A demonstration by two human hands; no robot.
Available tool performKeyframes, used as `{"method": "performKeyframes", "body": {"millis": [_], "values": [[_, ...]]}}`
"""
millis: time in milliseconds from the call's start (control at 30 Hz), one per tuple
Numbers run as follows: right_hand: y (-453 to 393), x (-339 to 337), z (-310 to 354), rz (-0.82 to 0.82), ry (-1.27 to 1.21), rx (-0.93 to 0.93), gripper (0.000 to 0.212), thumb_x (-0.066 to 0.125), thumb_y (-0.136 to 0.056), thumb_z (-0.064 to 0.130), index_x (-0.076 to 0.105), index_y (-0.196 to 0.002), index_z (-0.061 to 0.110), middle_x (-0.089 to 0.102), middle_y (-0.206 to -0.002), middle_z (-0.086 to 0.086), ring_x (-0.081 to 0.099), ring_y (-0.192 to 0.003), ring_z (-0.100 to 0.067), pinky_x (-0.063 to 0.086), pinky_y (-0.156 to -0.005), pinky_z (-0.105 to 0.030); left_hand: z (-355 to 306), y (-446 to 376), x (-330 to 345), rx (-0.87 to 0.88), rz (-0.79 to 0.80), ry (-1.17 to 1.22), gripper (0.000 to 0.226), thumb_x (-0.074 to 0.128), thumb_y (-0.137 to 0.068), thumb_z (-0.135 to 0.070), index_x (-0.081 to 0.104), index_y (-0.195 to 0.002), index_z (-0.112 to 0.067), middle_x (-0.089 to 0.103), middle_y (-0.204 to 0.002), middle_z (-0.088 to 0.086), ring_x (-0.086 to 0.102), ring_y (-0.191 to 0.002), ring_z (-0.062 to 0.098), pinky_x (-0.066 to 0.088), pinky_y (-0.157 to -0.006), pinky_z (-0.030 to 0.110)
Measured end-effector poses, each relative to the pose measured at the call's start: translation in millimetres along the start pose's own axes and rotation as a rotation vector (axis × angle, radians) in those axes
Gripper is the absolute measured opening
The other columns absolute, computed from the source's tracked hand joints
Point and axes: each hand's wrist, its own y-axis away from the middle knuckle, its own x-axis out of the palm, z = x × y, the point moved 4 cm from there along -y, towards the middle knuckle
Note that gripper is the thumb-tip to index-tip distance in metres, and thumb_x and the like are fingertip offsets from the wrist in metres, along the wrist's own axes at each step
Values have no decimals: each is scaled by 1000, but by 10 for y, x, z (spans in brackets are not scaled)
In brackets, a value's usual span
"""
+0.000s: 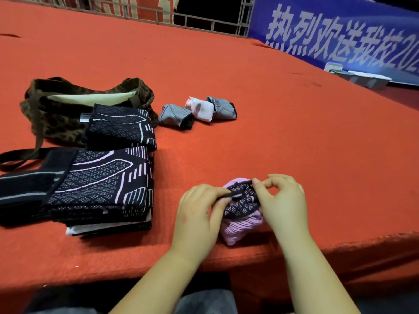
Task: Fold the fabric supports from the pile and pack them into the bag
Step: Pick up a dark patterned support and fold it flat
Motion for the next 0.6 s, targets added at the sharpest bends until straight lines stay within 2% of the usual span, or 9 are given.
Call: {"method": "performKeyframes", "body": {"millis": [100, 167, 233, 300, 400, 500, 600], "values": [[30, 30, -82, 26, 5, 45, 31, 69, -81, 30, 53, -54, 26, 61, -99, 2, 50, -109, -25, 35, -97, -36, -35, -34, -88, -175, -89, 176, 9, 56, -87, -29, 63, -82, -31, 64, -82, -15, 58, -83, -3, 41, -79, 12], [41, 58, -140, 40, 2, 64, 30, 70, -80, 30, 55, -55, 23, 58, -91, 4, 52, -106, -26, 34, -93, -33, -40, -51, -114, -332, -145, 315, 15, 60, -89, -21, 63, -80, -31, 67, -81, -12, 60, -82, -5, 41, -77, 8], [43, 73, -182, 43, -9, 68, 32, 70, -80, 29, 53, -53, 23, 57, -87, 4, 54, -103, -28, 37, -91, -34, -51, -61, -119, -462, -173, 449, 18, 60, -91, -11, 65, -81, -25, 70, -77, -14, 61, -76, -7, 42, -72, 6], [36, 69, -214, 45, -37, 82, 36, 69, -81, 29, 50, -51, 25, 57, -86, 3, 55, -101, -29, 41, -90, -37, -83, -73, -127, -516, -195, 520, 17, 57, -91, -8, 66, -82, -19, 70, -74, -18, 61, -71, -9, 41, -68, 4], [13, 35, -250, 55, -76, 123, 36, 67, -83, 29, 50, -52, 25, 58, -91, -2, 54, -102, -30, 40, -89, -36, -74, -102, -142, -555, -253, 564, 15, 57, -92, -9, 66, -83, -17, 70, -72, -14, 61, -71, -7, 43, -68, 5], [-10, -17, -255, 51, -114, 139, 34, 65, -85, 28, 50, -55, 26, 60, -99, -4, 53, -105, -30, 38, -92, -36, -51, -148, -137, -612, -300, 671, 15, 55, -93, -11, 67, -84, -15, 70, -77, -5, 64, -74, 4, 48, -68, 13], [-17, -56, -264, 30, -145, 148, 30, 63, -88, 27, 53, -60, 23, 59, -103, -7, 52, -106, -29, 35, -92, -32, -46, -202, -87, -753, -327, 914, 18, 51, -95, -10, 64, -82, -10, 69, -69, -2, 64, -65, 7, 52, -60, 18]]}}
